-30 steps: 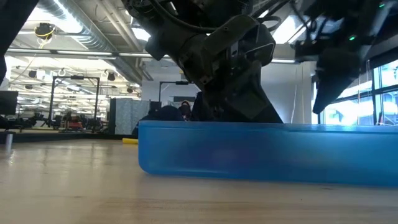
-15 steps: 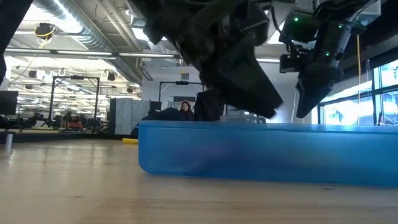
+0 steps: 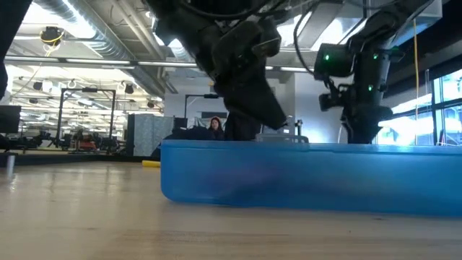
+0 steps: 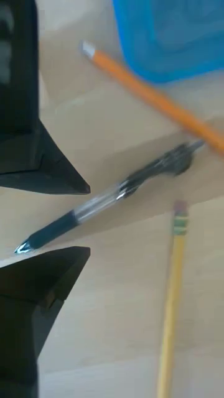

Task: Pick & place school supplies into a supply box
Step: Put the top right black pen into the blue supply box

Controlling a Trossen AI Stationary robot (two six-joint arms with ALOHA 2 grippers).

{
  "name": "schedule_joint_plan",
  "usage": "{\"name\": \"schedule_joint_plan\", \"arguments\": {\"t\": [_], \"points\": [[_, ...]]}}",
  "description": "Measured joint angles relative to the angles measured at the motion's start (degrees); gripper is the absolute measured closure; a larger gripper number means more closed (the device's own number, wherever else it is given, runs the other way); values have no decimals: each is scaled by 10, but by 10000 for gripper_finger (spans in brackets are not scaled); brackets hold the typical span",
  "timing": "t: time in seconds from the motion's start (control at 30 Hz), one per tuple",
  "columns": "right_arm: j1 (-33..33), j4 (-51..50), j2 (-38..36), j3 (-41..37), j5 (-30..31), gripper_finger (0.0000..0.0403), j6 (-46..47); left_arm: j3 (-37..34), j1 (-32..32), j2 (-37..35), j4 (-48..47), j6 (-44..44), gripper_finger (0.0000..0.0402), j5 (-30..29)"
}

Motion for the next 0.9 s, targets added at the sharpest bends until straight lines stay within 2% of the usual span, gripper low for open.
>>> {"name": "schedule_joint_plan", "arguments": {"t": [0.2, 0.73, 0.9], "points": [[-24, -9, 24, 0, 0, 251, -21, -24, 7, -2, 29, 1, 250, 0], [-62, -29, 96, 2, -5, 252, -95, -24, 6, -5, 5, 37, 251, 1], [-61, -33, 101, 3, -10, 280, -95, -24, 20, -7, -27, 40, 250, 1]]}}
